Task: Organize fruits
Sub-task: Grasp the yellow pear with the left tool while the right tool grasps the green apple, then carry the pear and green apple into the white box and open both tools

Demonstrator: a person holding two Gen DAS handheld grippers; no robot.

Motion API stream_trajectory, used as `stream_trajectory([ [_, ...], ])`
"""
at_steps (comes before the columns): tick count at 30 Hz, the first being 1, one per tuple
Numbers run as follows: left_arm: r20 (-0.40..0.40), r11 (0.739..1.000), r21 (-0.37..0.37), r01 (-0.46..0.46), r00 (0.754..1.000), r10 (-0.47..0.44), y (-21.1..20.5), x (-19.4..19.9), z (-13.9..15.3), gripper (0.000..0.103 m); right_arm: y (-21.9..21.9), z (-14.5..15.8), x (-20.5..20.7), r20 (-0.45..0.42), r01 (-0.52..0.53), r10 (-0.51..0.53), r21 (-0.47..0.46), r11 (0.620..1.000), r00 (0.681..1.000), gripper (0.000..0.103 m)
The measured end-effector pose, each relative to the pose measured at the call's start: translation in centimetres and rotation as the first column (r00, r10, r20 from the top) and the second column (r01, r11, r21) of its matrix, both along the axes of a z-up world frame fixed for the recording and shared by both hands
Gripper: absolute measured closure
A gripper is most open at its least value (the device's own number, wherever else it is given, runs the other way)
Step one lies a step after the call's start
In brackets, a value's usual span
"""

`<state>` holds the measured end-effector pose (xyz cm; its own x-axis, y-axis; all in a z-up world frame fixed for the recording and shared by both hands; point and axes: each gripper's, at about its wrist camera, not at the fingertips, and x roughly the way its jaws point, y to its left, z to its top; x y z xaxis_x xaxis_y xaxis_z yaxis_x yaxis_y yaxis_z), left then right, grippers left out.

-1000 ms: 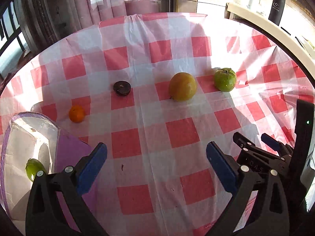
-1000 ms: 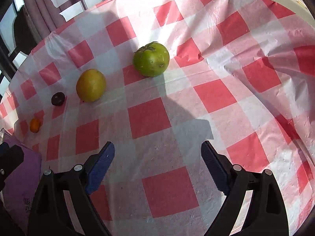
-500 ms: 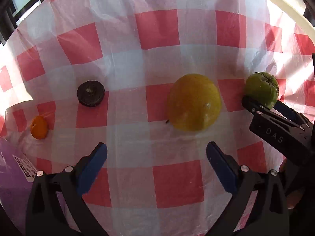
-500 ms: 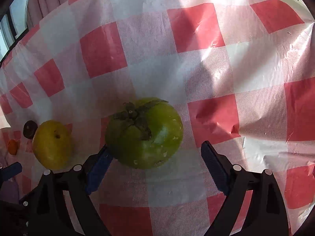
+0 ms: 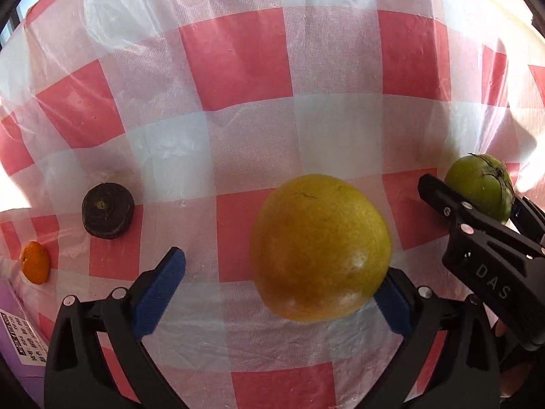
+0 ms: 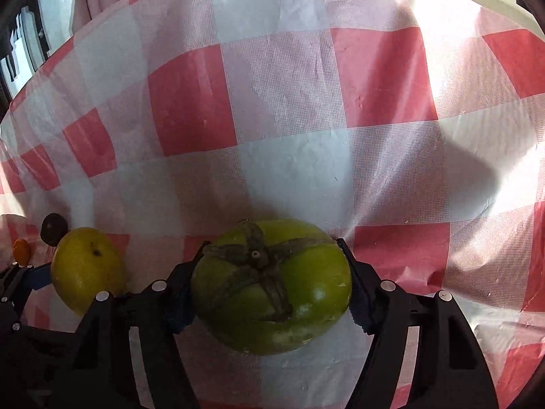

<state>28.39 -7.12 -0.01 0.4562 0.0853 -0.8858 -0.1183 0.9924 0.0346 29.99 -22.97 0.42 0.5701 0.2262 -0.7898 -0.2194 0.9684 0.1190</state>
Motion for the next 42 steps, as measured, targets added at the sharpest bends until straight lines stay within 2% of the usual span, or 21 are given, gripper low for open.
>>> stream_trajectory([
  [5,0.060,1.000,-0.007,0.007,0.998,-0.007,0.1,0.2,-0.3,0.001,-0.1,-0.4,-0.4,-0.003,0.001,-0.001,0.027,1.000,1.000,0.035],
  [7,0.079,1.000,-0.011,0.020,0.997,-0.019,0.6,0.2,-0.5,0.005,-0.9,0.0,-0.2,-0.003,0.001,-0.001,0.021,1.000,1.000,0.035],
  [8,0.091,0.999,-0.009,0.040,0.995,-0.039,0.4,-0.6,-0.7,0.014,-0.8,0.2,-0.1,-0.003,0.001,-0.001,0.018,1.000,1.000,0.035],
  [9,0.102,0.997,-0.007,0.070,0.992,-0.069,0.1,-0.8,-0.6,0.027,-0.8,0.1,-0.1,-0.004,0.000,0.000,0.017,1.000,1.000,0.035],
  [11,0.106,0.991,0.018,0.132,0.985,-0.133,-1.0,-1.2,-0.5,0.042,-0.5,0.0,-0.1,-0.005,-0.002,0.002,0.011,1.000,1.000,0.035],
  [16,0.077,0.993,-0.018,0.117,0.990,-0.115,-0.4,-2.1,-0.6,0.043,0.3,-0.1,0.1,-0.004,-0.006,0.005,-0.020,1.000,1.000,0.034],
  [21,0.039,0.991,-0.045,0.124,0.992,-0.122,0.5,-6.5,-0.9,0.043,1.2,-0.2,0.3,-0.003,-0.013,0.013,-0.062,0.998,1.000,0.034],
  [24,0.011,0.989,-0.109,0.099,0.995,-0.099,1.4,-10.3,-0.8,0.043,2.1,-0.1,0.1,0.001,-0.026,0.026,-0.103,0.994,1.000,0.036],
  [26,0.004,0.987,-0.131,0.098,0.995,-0.098,2.1,-13.2,-0.6,0.043,2.1,0.2,-0.3,-0.035,-0.004,0.000,-0.104,0.995,0.999,0.036],
  [27,-0.001,0.984,-0.142,0.104,0.994,-0.105,2.4,-14.6,-0.5,0.043,1.8,0.4,-0.8,-0.059,0.014,-0.018,-0.073,0.997,0.998,0.036],
  [28,-0.008,0.982,-0.152,0.114,0.993,-0.117,2.7,-16.1,-0.4,0.043,1.4,0.6,-1.7,-0.070,0.036,-0.038,-0.036,0.999,0.997,0.036],
  [32,-0.045,0.966,-0.156,0.206,0.976,-0.215,3.0,-21.8,-0.1,0.043,1.3,1.1,-7.3,-0.100,0.097,-0.095,0.018,0.995,0.990,0.036],
  [34,-0.065,0.954,-0.156,0.255,0.961,-0.268,2.4,-24.0,0.1,0.043,1.6,1.0,-10.3,-0.118,0.121,-0.117,0.029,0.992,0.986,0.036],
  [37,-0.070,0.935,-0.159,0.316,0.941,-0.330,3.6,-27.6,0.6,0.043,2.2,1.3,-15.0,-0.136,0.143,-0.136,0.041,0.989,0.981,0.036],
  [39,-0.054,0.922,-0.162,0.352,0.930,-0.365,3.6,-28.6,1.5,0.043,2.4,1.3,-17.6,-0.153,0.154,-0.145,0.045,0.987,0.977,0.036],
  [40,-0.045,0.915,-0.163,0.368,0.924,-0.379,2.9,-27.5,2.7,0.043,2.6,1.3,-18.8,-0.161,0.153,-0.144,0.042,0.987,0.976,0.036],
  [42,-0.013,0.903,-0.160,0.398,0.914,-0.405,3.0,-27.8,3.9,0.043,2.7,1.1,-21.4,-0.176,0.150,-0.142,0.034,0.988,0.974,0.036],
])
